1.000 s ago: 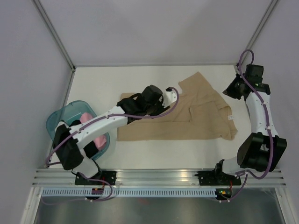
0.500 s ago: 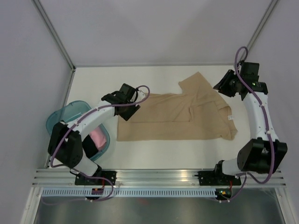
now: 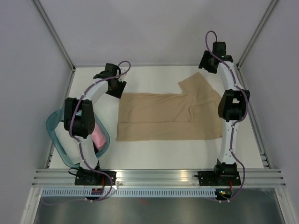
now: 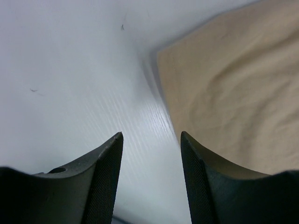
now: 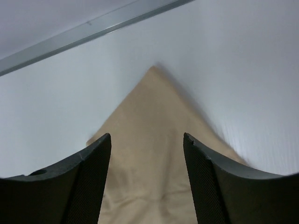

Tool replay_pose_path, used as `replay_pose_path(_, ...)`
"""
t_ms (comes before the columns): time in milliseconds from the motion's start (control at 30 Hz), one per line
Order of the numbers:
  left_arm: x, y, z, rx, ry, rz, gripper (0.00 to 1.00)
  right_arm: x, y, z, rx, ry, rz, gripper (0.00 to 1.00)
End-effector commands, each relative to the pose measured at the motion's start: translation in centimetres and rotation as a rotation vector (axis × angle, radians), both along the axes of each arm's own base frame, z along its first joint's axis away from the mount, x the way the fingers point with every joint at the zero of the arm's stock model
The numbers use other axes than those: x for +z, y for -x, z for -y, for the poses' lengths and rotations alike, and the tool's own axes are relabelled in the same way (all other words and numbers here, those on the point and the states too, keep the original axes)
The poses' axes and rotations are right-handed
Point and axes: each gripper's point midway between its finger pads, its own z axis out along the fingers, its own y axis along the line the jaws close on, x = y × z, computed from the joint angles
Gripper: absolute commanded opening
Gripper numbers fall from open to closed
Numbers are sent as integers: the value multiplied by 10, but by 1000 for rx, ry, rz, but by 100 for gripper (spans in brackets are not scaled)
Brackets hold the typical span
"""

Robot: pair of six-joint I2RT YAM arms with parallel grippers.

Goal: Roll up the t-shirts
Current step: Fold the tshirt

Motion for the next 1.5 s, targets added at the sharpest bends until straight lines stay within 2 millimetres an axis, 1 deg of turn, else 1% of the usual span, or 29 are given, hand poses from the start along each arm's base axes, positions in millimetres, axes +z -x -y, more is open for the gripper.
replay_pose_path(0, -15, -19, 14, 16, 35, -7, 58, -39, -43, 22, -50, 99, 52, 68)
replay_pose_path(33, -17, -23, 9, 32, 16, -2, 57, -49, -48, 24, -61, 106, 61, 68)
replay_pose_path(67, -28, -24, 8, 41, 18, -25, 57, -55, -54, 26, -67, 107, 75, 68)
replay_pose_path(100, -29, -26, 8, 49, 31, -28, 57, -68, -63, 26, -72, 103, 93, 68)
replay_pose_path(133, -28, -30, 10, 49, 57, -24, 57, -73, -66, 25, -88, 89, 96, 68)
replay_pose_path(167, -31, -33, 4, 69, 64, -30, 57, -74, -70, 25, -99, 79, 106, 67)
replay_pose_path(200, -31, -35, 2, 92, 89, -33, 57, -84, -74, 20, -89, 52, 105, 66)
replay_pose_path(233, -28, -41, -6, 114, 115, -25, 58, -88, -76, 16, -94, 16, 108, 66)
replay_pose_path(267, -32, -43, -6, 116, 135, -37, 58, -99, -77, 11, -84, -13, 100, 65)
replay_pose_path(333, -30, -51, -4, 103, 159, -27, 57, -112, -77, 8, -90, -28, 87, 61)
replay_pose_path(400, -41, -53, -3, 96, 148, -51, 56, -128, -71, 3, -79, -26, 45, 58)
replay_pose_path(433, -38, -59, 0, 89, 157, -43, 55, -137, -67, 1, -73, -30, 23, 57)
replay_pose_path(533, -39, -61, 7, 61, 184, -51, 55, -144, -62, -6, -46, -52, 6, 56)
replay_pose_path(600, -38, -65, 9, 59, 195, -47, 55, -143, -66, -10, -32, -71, 23, 56)
replay_pose_path(700, -37, -69, 18, 47, 243, -49, 54, -141, -72, -20, -2, -114, 48, 47)
replay_pose_path(733, -42, -68, 20, 51, 250, -62, 54, -141, -72, -20, -6, -113, 51, 42)
replay_pose_path(800, -44, -66, 23, 67, 273, -77, 54, -136, -75, -22, -7, -121, 65, 40)
replay_pose_path(833, -45, -65, 24, 75, 280, -83, 54, -135, -75, -22, -9, -124, 65, 35)
replay_pose_path(1033, -57, -55, 34, 93, 342, -151, 49, -124, -70, -21, -7, -116, 64, 20)
replay_pose_path(1100, -59, -50, 37, 90, 356, -169, 47, -125, -66, -24, 10, -124, 55, 13)
replay_pose_path(1133, -57, -49, 36, 93, 354, -167, 46, -123, -65, -25, 12, -125, 55, 0)
replay_pose_path(1167, -54, -49, 37, 101, 367, -165, 40, -119, -64, -25, 13, -128, 53, 0)
replay_pose_path(1233, -51, -49, 42, 91, 398, -168, 33, -113, -63, -30, 37, -143, 59, 0)
replay_pose_path(1267, -46, -51, 47, 76, 425, -163, 18, -104, -63, -31, 41, -146, 69, 0)
replay_pose_path(1333, -49, -52, 49, 63, 431, -171, 3, -100, -59, -33, 55, -160, 70, 0)
replay_pose_path(1367, -50, -53, 45, 80, 406, -162, 2, -81, -63, -33, 55, -180, 117, 0)
replay_pose_path(1400, -48, -54, 42, 86, 397, -155, 2, -89, -56, -33, 43, -207, 97, 0)
replay_pose_path(1433, -43, -55, 40, 87, 387, -141, 2, -72, -55, -29, 44, -241, 128, 0)
replay_pose_path(1467, -39, -56, 38, 86, 377, -128, 2, -66, -56, -26, 31, -261, 149, 0)
